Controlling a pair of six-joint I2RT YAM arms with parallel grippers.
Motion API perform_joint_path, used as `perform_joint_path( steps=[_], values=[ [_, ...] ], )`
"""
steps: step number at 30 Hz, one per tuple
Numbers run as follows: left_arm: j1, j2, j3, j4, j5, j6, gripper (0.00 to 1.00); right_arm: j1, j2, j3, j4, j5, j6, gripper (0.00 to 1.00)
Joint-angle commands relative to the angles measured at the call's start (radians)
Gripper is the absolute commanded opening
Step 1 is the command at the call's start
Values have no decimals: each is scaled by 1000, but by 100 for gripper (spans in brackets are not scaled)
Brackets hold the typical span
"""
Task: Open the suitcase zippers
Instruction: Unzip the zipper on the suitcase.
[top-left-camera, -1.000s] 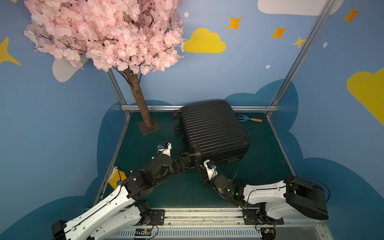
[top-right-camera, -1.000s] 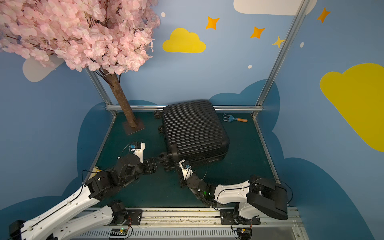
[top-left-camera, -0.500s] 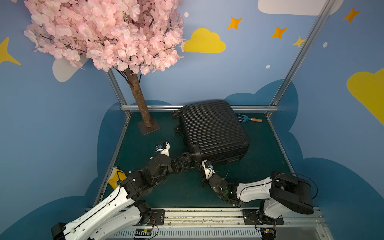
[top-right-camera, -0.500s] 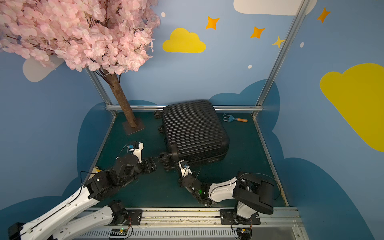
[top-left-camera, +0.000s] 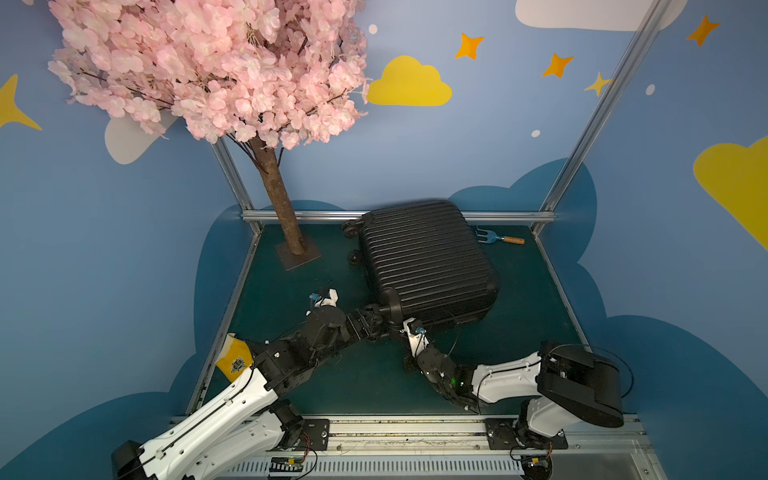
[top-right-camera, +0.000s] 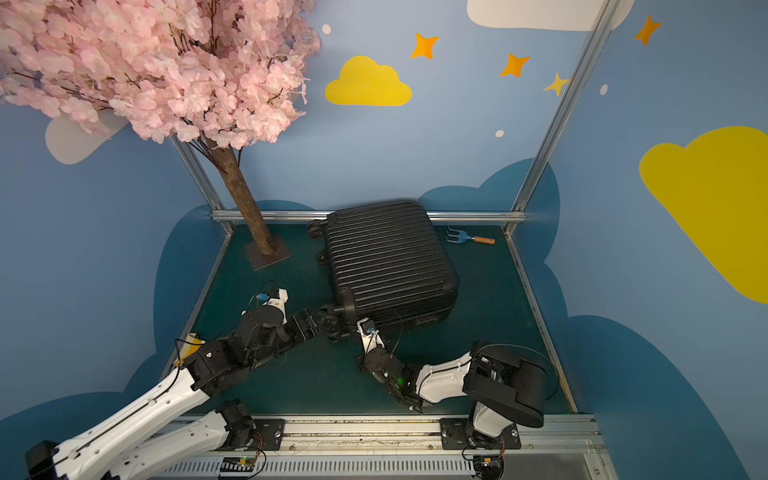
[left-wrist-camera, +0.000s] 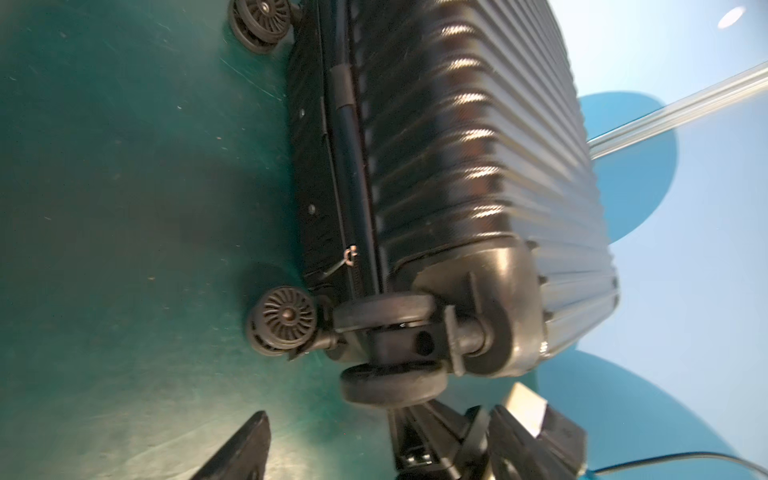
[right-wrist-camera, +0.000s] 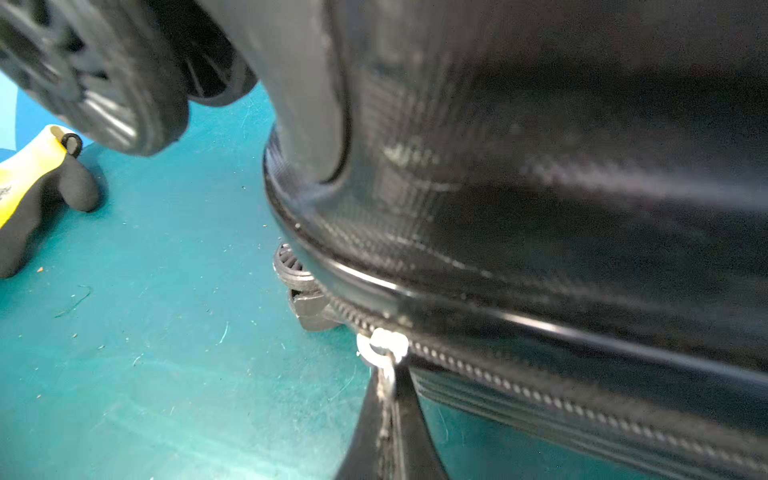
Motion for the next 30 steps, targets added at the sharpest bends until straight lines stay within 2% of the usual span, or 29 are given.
perform_joint_path(
  steps=[1,4,8,10,17,25,30],
  values=[
    [50,6,-5,53,77,-87,89,-14,-12,11,83,-9,-5,0],
    [113,17,-67,144,203,-186,92,-14,-14,12,83,-16,-4,0],
    [120,12,-170,367,292,-324,96,-18,-11,17,75,-34,-2,0],
    [119,10,-171,400,313,-369,96,-19,-6,19,76,-47,3,0],
    [120,-53,-175,422,261,-479,95,-20,26,24,98,-77,23,0],
    [127,51,-211,523,275,-534,92,-22,12,32,81,-82,20,0],
    [146,68,-203,532,242,-514,90,-22,14,28,78,-92,27,0]
  ],
)
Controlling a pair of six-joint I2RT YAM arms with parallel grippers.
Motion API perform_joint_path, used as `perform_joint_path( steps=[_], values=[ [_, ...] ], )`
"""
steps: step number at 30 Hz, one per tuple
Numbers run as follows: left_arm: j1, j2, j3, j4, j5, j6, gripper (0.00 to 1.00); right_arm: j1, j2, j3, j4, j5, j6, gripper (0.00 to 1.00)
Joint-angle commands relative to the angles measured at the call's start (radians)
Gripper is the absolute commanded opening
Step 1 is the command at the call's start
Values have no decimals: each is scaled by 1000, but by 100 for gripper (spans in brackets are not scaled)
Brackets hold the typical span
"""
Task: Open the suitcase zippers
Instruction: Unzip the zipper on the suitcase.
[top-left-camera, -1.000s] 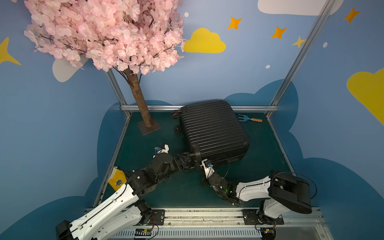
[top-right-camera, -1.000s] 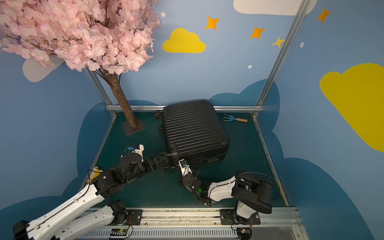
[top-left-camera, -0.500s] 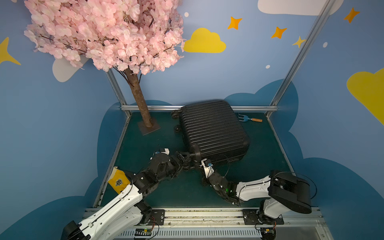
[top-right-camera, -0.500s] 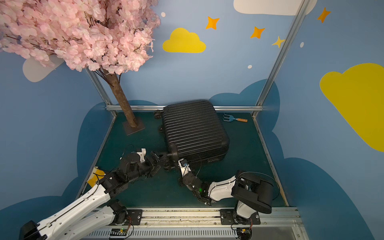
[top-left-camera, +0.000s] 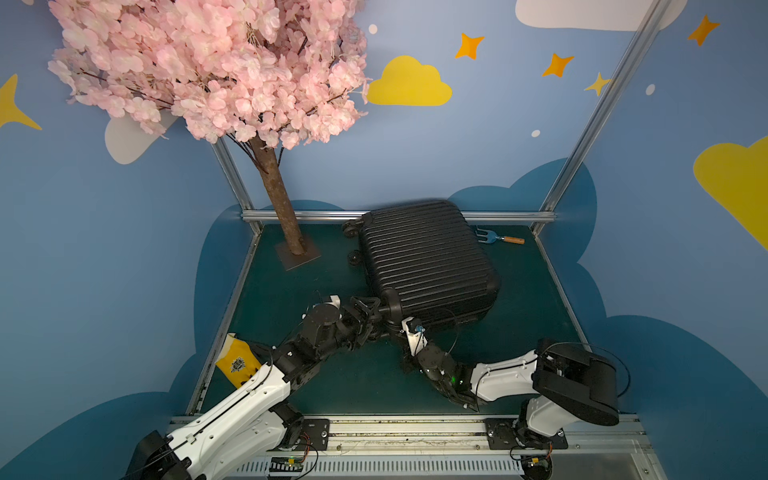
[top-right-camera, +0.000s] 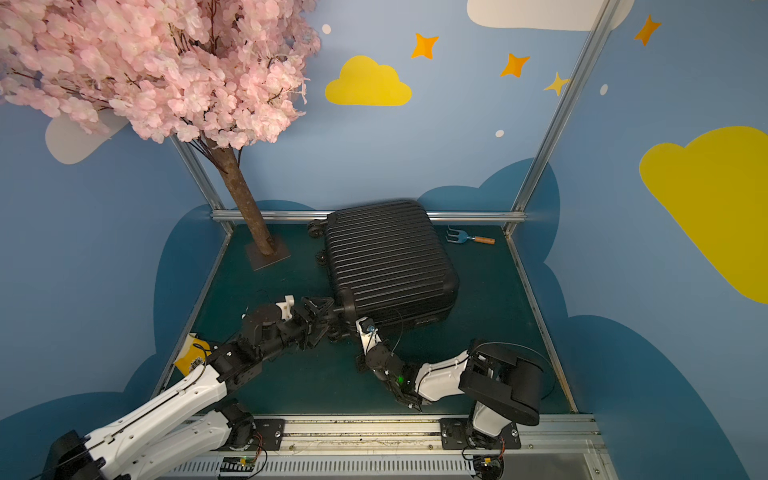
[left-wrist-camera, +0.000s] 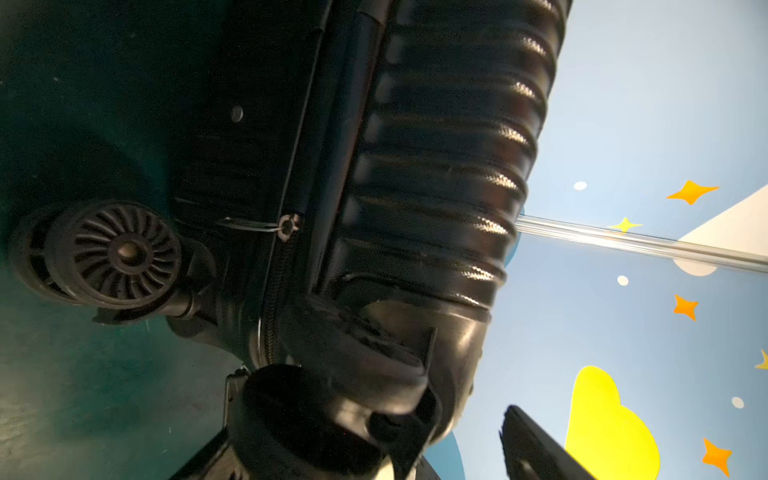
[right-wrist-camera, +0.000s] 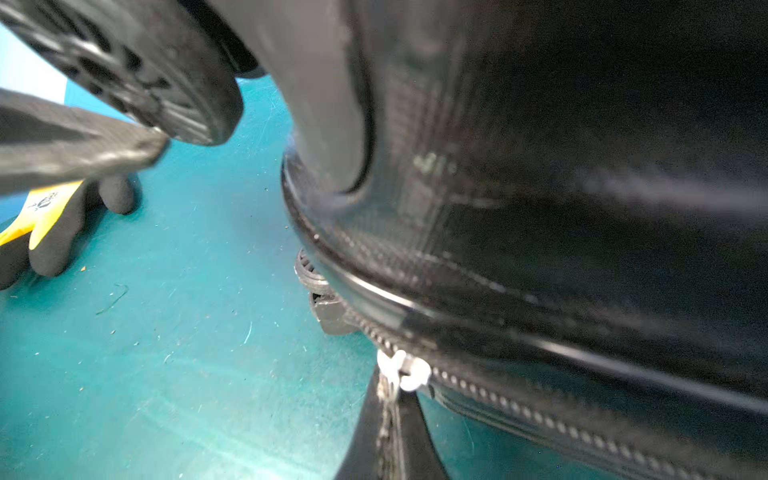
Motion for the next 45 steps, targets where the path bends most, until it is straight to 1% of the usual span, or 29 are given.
perform_joint_path(
  steps=[1,7,14,16,18,20,24,26,27,33,40,45],
  values=[
    [25,3,13,45,-25,7,89,-5,-6,27,37,-19,16,0],
    [60,70,16,109,-24,-8,79,-5,-7,34,26,-31,16,0],
    [69,146,53,164,-17,0,78,-6,-1,43,18,-47,13,0],
    [69,160,51,181,-7,-2,74,-5,-1,45,15,-47,11,0],
    [68,169,37,205,2,-10,62,-5,0,46,8,-43,6,0],
    [68,163,23,214,-2,-13,46,-6,-1,46,1,-34,3,0],
    [72,132,18,175,-36,5,15,5,-23,40,-26,46,-15,0],
    [76,119,18,151,-46,10,4,9,-45,34,-52,90,-24,0],
    [79,114,19,140,-49,10,2,8,-59,28,-62,102,-27,0],
    [96,86,10,100,-66,22,2,16,-131,-24,-67,142,-48,0],
    [138,30,4,-1,-79,65,2,17,-273,-33,-298,155,-21,0],
    [163,0,-13,-46,-69,81,2,-3,-332,-23,-485,276,42,0]
  ],
)
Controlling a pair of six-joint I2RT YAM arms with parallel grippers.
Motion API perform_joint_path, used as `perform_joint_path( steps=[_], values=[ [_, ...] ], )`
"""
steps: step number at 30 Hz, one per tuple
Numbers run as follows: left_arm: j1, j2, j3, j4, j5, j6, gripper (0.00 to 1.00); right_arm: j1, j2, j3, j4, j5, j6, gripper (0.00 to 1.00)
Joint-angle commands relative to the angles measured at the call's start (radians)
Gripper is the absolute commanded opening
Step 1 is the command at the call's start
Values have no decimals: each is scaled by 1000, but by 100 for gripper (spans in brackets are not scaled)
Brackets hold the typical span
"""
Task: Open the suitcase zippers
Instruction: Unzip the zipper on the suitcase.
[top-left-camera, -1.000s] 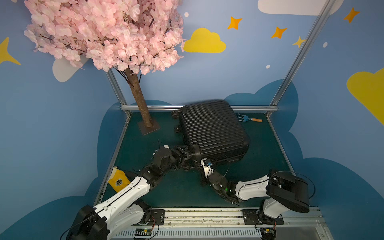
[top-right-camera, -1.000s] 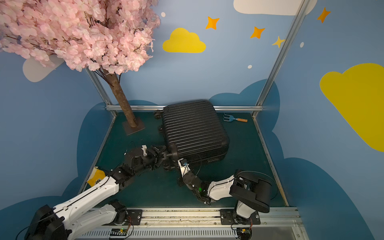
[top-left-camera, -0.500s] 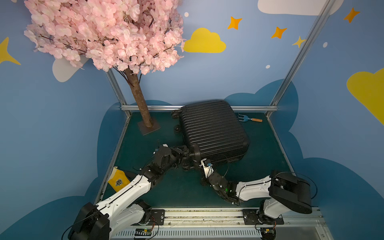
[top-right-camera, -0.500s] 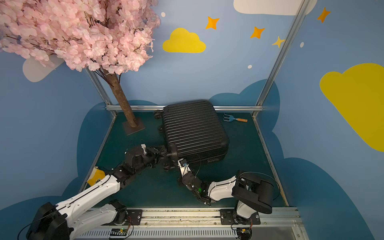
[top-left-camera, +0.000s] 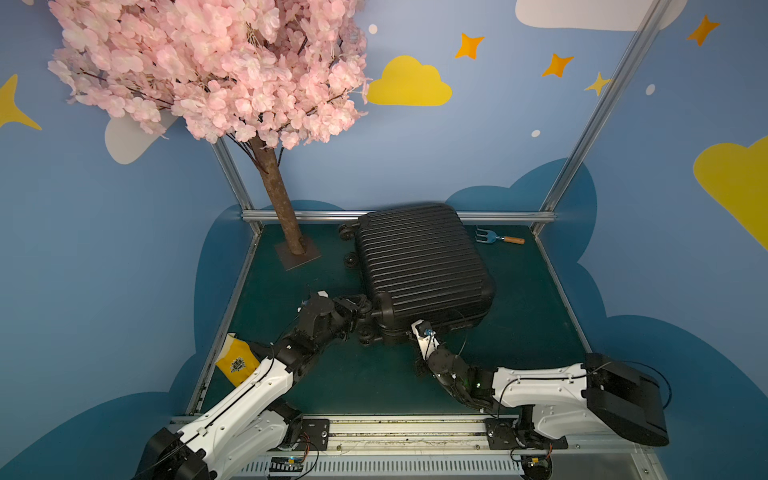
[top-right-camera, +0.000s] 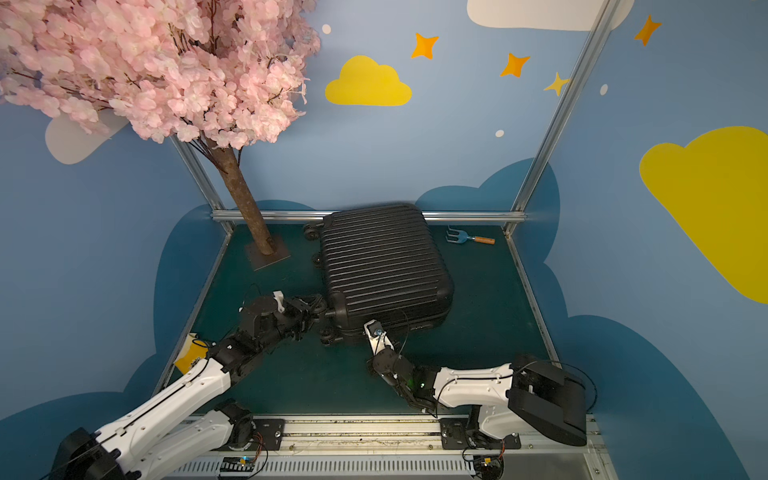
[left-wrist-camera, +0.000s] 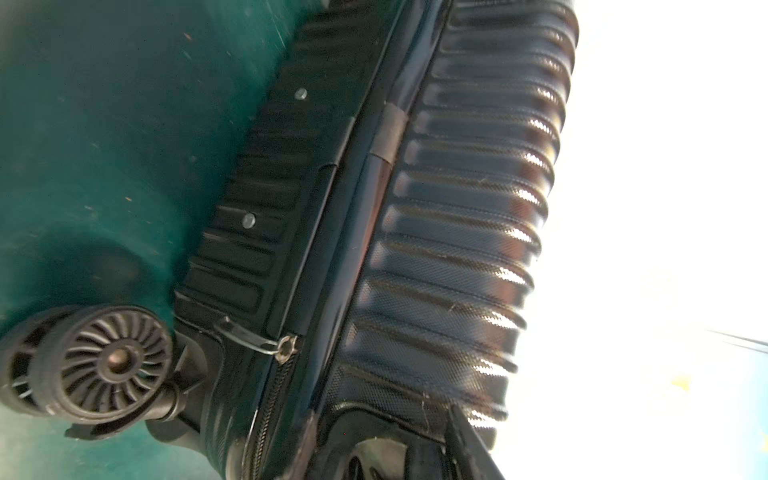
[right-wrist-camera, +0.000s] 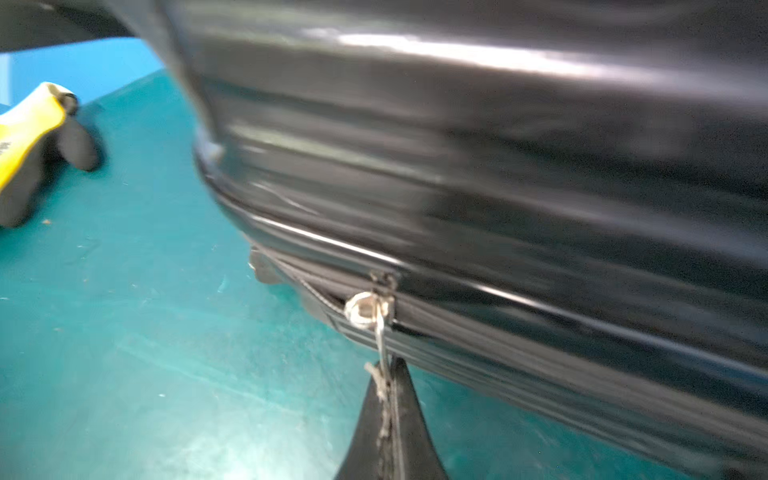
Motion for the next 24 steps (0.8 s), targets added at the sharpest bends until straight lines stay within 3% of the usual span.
perform_joint_path(
  steps=[1,9,15,19,24],
  values=[
    [33,-49,-9,-72,-34,67,2,-38,-59,13,-142,181,69,0],
    [114,-174,-27,-238,-25,113,2,-114,-193,17,-370,307,141,0],
    [219,-221,8,-364,4,176,2,-171,-395,-28,-489,389,177,0],
    [237,-203,37,-396,19,220,2,-264,-498,-68,-510,360,180,0],
    [256,-172,72,-447,54,277,2,-451,-521,-94,-424,219,153,0]
  ],
)
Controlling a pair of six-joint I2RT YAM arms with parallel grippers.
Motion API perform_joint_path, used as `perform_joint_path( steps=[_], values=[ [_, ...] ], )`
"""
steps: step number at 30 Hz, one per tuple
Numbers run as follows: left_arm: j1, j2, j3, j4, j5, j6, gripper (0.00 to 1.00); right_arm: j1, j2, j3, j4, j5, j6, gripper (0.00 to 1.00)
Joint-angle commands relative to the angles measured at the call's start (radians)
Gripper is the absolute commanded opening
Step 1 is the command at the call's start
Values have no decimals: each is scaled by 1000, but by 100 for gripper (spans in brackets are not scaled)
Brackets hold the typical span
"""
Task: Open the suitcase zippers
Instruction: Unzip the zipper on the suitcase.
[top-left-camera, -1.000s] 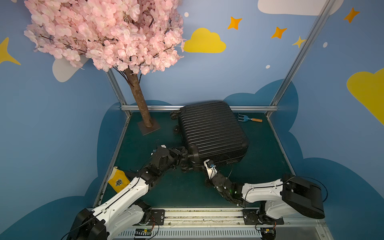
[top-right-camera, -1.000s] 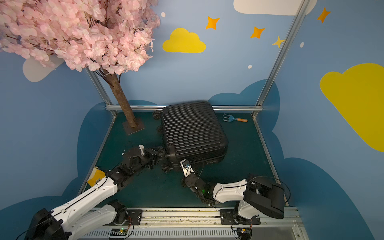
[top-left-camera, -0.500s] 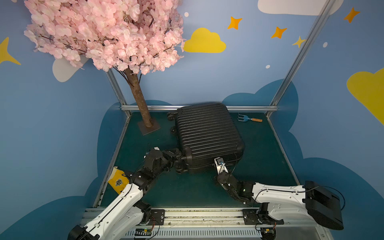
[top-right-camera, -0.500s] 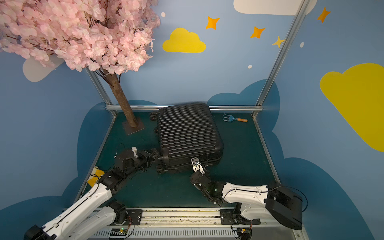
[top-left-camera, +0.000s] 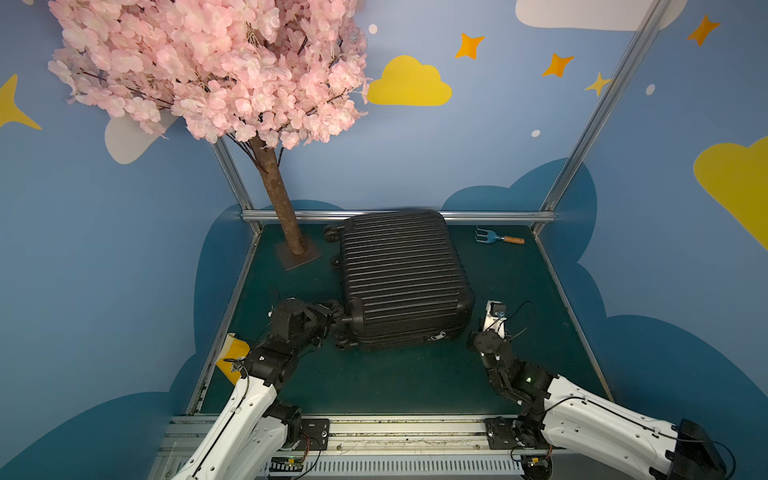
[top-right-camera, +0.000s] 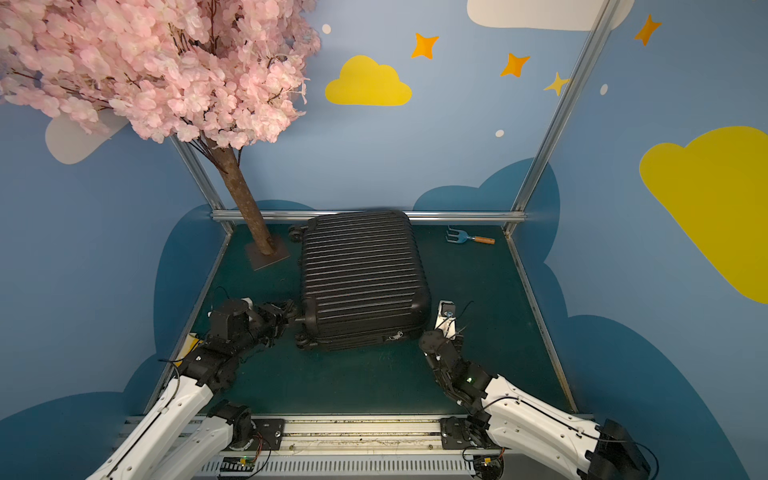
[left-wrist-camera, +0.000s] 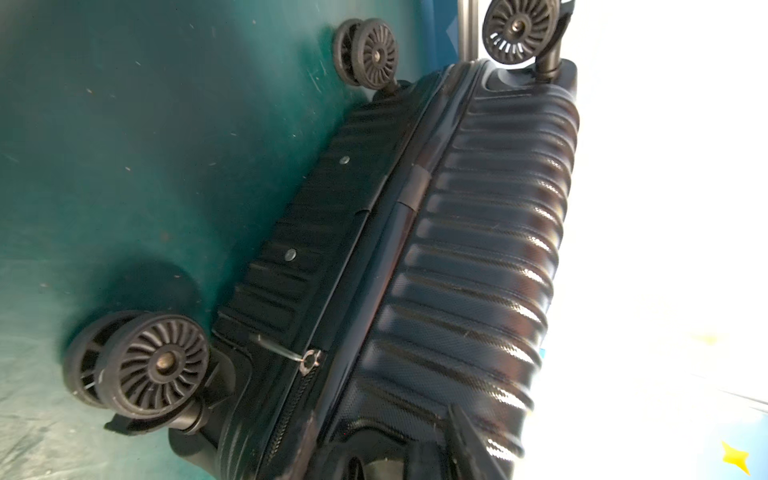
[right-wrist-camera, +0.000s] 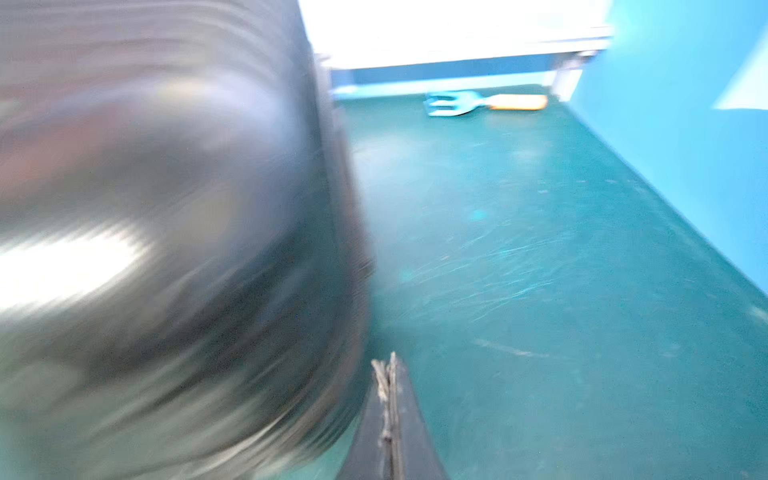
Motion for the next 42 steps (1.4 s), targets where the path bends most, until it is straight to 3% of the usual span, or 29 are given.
perform_joint_path(
  steps=[1,3,4,5,7,8,11,16,19,22,30,35,42],
  values=[
    [19,7,35,-115,-12,135,2,-104,8,-15,50,-90,11,0],
    [24,9,37,-127,-1,142,2,-151,12,-7,69,-229,7,0],
    [24,12,36,-122,9,147,2,-163,13,-5,98,-363,-27,0],
    [24,19,37,-117,22,150,2,-164,8,0,106,-492,-80,0],
    [23,34,46,-117,44,158,2,-136,-8,21,41,-619,-59,3],
    [24,41,52,-118,52,165,2,-108,-28,29,-8,-627,-44,10],
    [24,54,64,-114,61,176,2,-19,-120,1,-50,-641,-48,17],
    [24,68,80,-117,64,196,2,77,-242,-123,73,-647,-140,29],
    [24,67,77,-110,63,193,2,77,-212,-198,252,-718,-169,38],
    [24,64,74,-103,64,188,2,77,-110,-212,369,-750,-218,40],
    [24,62,72,-100,69,187,2,72,82,-189,561,-631,-233,37],
    [24,62,60,-92,75,184,2,72,187,-113,572,-658,-228,32],
    [25,60,27,-71,80,170,2,72,337,-97,713,-651,-273,0]
  ],
)
